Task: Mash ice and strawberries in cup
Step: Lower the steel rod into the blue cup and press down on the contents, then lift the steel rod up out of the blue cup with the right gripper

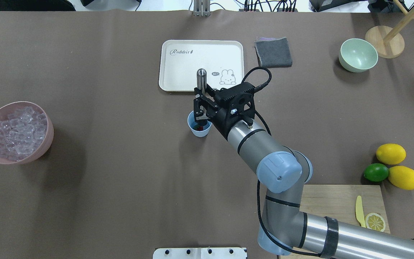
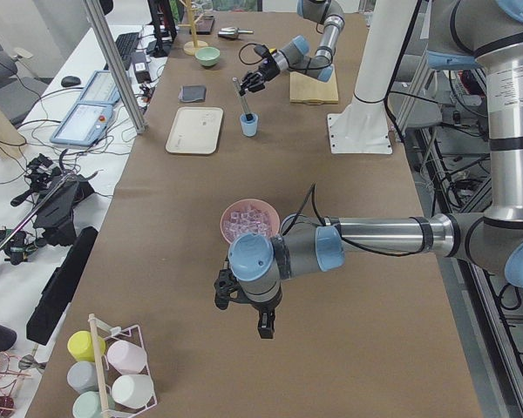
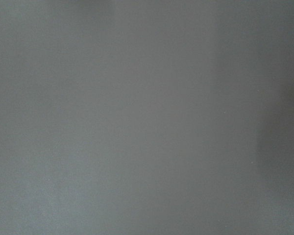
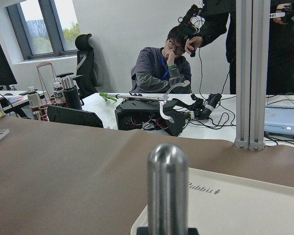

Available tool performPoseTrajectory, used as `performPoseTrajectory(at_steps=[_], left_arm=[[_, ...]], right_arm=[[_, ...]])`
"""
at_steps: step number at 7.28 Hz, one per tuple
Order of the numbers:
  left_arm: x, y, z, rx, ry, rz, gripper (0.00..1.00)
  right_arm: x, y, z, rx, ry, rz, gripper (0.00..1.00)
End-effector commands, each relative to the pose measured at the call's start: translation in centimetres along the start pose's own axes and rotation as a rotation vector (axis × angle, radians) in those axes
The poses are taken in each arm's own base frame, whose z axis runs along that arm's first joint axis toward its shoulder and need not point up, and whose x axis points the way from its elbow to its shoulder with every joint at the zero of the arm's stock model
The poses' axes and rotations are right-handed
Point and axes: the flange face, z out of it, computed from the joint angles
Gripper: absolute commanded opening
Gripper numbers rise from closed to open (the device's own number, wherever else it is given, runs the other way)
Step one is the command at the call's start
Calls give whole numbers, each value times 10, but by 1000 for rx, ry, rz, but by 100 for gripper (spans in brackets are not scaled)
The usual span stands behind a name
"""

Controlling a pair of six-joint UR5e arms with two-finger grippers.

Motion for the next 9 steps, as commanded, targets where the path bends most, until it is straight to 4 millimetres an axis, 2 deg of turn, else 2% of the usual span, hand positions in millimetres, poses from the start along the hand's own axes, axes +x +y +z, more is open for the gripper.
performPoseTrajectory(at_steps=[1, 2, 4, 5, 7, 9], left_arm=[[0, 0, 0, 1, 0, 1, 100], [0, 0, 0, 1, 0, 1, 100], [0, 0, 0, 1, 0, 1, 100], [0, 0, -1, 3, 0, 1, 100], [2, -1, -3, 8, -2, 6, 100], [4, -1, -7, 18, -5, 12, 100]], right_arm=[[3, 9, 1, -3, 1, -2, 0], [0, 5, 1, 6, 3, 1, 0], [-6, -34, 0, 7, 9, -3, 0], [-13, -68, -9, -27, 7, -6, 0], [-10, -128, -23, -140, 39, 54, 0], [17, -178, -35, -246, 77, 161, 0]])
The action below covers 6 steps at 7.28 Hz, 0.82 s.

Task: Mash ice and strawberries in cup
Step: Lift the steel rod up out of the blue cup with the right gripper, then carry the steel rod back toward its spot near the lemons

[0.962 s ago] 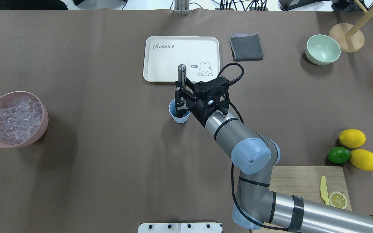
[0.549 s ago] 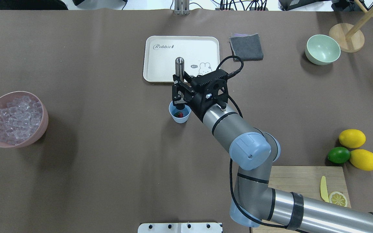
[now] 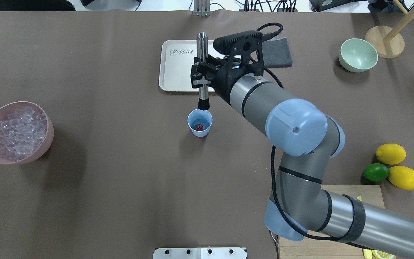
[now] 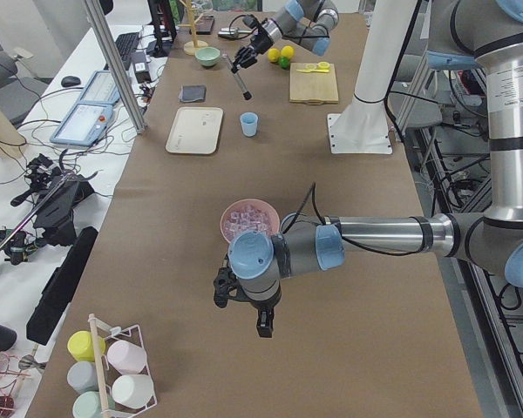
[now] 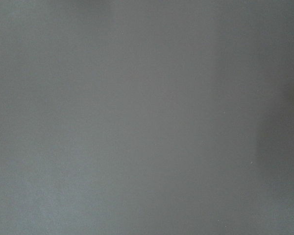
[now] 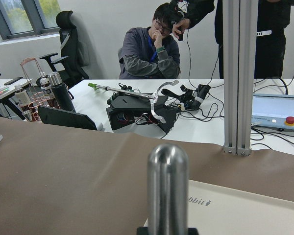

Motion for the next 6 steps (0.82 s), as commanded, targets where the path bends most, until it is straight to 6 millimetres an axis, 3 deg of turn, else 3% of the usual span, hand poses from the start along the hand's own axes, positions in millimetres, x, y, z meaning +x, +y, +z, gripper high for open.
performPoseTrajectory(at_steps=[1, 3, 5, 6], left_arm=[[2, -1, -4, 14, -4, 12, 100], [3, -4, -6, 42, -12, 36, 100], [1, 2, -1, 50, -15, 51, 100], [-1, 5, 1, 70, -20, 69, 100]], right_arm=[[36, -54, -18, -128, 26, 153, 0], [87, -99, -35, -280, 15, 283, 0], [146, -83, -34, -551, 175, 366, 0], [185, -55, -30, -676, 246, 345, 0]])
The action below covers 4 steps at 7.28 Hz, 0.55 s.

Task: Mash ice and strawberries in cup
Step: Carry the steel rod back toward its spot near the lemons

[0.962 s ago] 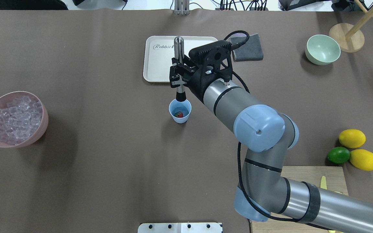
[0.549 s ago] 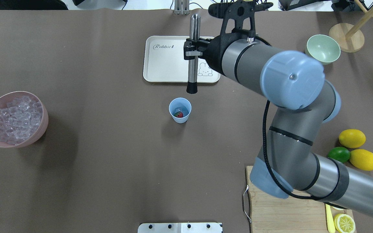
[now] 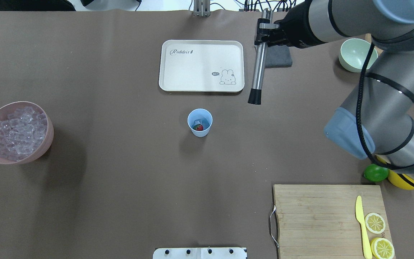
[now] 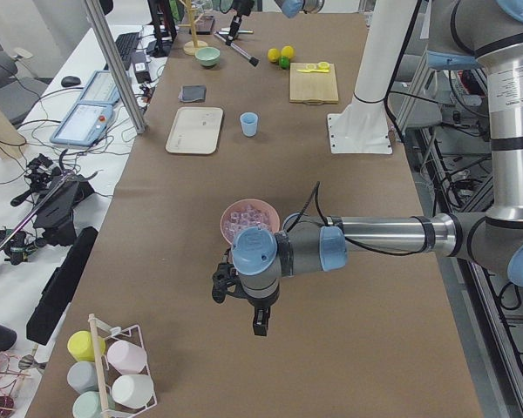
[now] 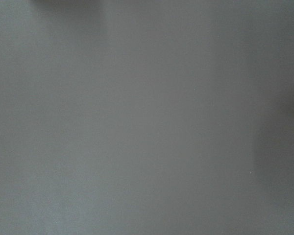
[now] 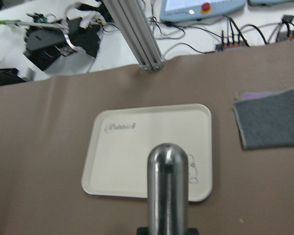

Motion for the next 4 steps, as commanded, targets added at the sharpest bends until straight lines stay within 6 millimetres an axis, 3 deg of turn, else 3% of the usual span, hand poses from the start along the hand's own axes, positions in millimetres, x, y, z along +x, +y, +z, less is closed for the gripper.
performPoseTrajectory(at_steps=[1, 4], left_arm=[[-1, 6, 3, 34, -11, 34, 100], [-2, 7, 3, 61, -18, 62, 100]], right_arm=[[88, 13, 39, -224, 191, -29, 0], [170, 19, 109, -461, 329, -90, 0]])
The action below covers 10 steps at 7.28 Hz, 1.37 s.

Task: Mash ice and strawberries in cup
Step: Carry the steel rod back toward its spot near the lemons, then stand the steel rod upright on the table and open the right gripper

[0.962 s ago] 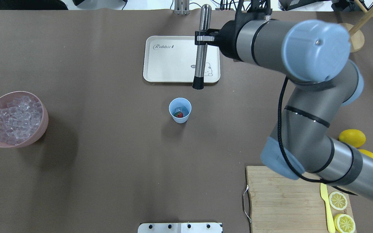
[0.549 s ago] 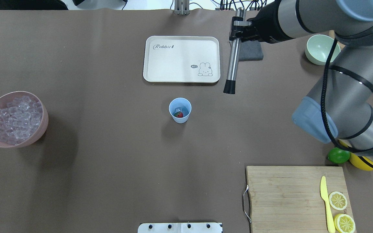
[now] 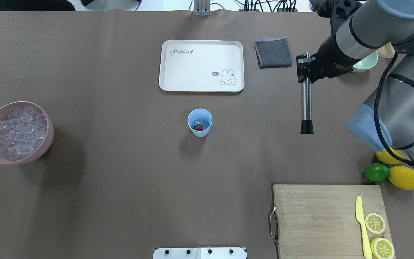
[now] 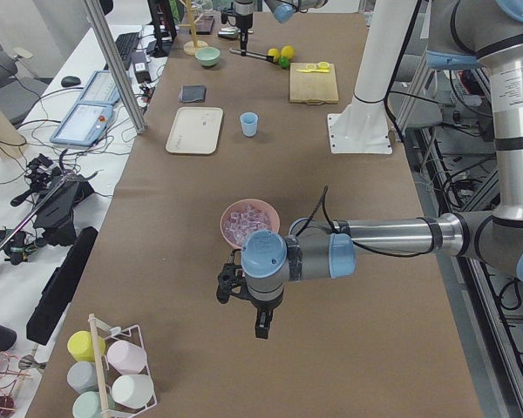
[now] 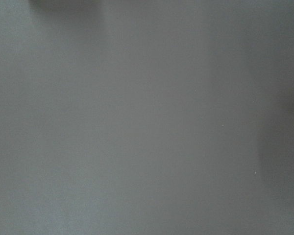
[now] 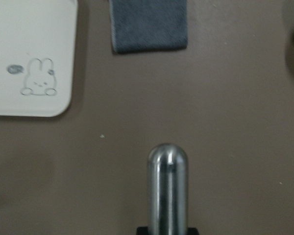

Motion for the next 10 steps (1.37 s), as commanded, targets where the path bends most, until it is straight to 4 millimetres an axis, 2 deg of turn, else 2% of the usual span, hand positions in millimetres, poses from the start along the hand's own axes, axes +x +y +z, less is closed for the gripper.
performPoseTrajectory(at_steps=[1, 3, 4, 6, 7, 10], left_arm=[[-1, -1, 1, 22, -7, 22, 100], [-3, 17, 6, 43, -13, 41, 100], [-2, 21, 8, 56, -16, 55, 100], [-3, 22, 8, 59, -16, 56, 100], [-3, 28, 10, 53, -14, 51, 100], [-3, 27, 10, 54, -14, 52, 100]], right_arm=[[52, -5, 65, -130, 86, -33, 0], [80, 0, 110, -190, 119, -4, 0], [95, 2, 136, -198, 94, -10, 0], [115, -4, 170, -205, 95, -3, 0], [116, -5, 172, -196, 95, 10, 0], [108, -5, 173, -193, 95, -3, 0]])
